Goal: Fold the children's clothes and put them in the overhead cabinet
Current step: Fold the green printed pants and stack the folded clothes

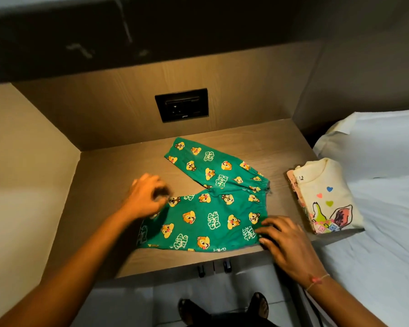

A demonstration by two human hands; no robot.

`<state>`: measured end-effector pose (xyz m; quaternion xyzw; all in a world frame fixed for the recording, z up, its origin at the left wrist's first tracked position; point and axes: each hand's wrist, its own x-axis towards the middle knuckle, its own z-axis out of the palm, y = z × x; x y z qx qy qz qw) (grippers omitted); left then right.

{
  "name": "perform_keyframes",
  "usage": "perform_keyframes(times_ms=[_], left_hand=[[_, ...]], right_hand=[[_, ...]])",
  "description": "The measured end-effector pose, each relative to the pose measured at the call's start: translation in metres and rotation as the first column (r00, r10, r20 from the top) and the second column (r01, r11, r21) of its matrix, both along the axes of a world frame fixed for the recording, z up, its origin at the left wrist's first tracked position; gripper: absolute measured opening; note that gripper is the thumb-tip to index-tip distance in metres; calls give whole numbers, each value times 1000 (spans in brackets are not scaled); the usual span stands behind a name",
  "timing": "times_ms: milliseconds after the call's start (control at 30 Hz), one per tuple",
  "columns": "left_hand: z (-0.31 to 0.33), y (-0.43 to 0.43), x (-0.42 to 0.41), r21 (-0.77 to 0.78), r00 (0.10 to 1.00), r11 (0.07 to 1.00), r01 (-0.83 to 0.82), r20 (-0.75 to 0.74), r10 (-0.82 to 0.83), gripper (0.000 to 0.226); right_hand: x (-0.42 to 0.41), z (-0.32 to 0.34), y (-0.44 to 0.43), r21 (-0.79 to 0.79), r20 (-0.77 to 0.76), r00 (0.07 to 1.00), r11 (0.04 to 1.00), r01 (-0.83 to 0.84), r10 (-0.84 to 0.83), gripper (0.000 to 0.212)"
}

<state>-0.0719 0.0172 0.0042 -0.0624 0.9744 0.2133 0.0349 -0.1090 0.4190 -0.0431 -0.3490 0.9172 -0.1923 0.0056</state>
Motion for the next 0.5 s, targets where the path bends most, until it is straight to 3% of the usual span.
perform_keyframes(times_ms=[100,167,333,433,500], left_hand=[[0,-9,73,-12,979,999,49,196,-45,32],[-5,-11,101,-43,968,998,48,248,-36,41],[-22,-3,115,-30,996,998,-58,65,60,28],[-24,4,113,-21,995,995,-99,15,99,33],[-22,11,112,147,981,972,-183,-35,190,31]], right_hand=[[4,-9,15,35,0,998,997,-65,65,34],[3,-12,17,43,-11,997,996,-75,76,35],[0,-11,16,18,-32,996,996,-85,86,31],[5,-3,14,-12,-17,995,995,-96,96,27],[7,4,14,-45,55,989,990,-133,136,23]])
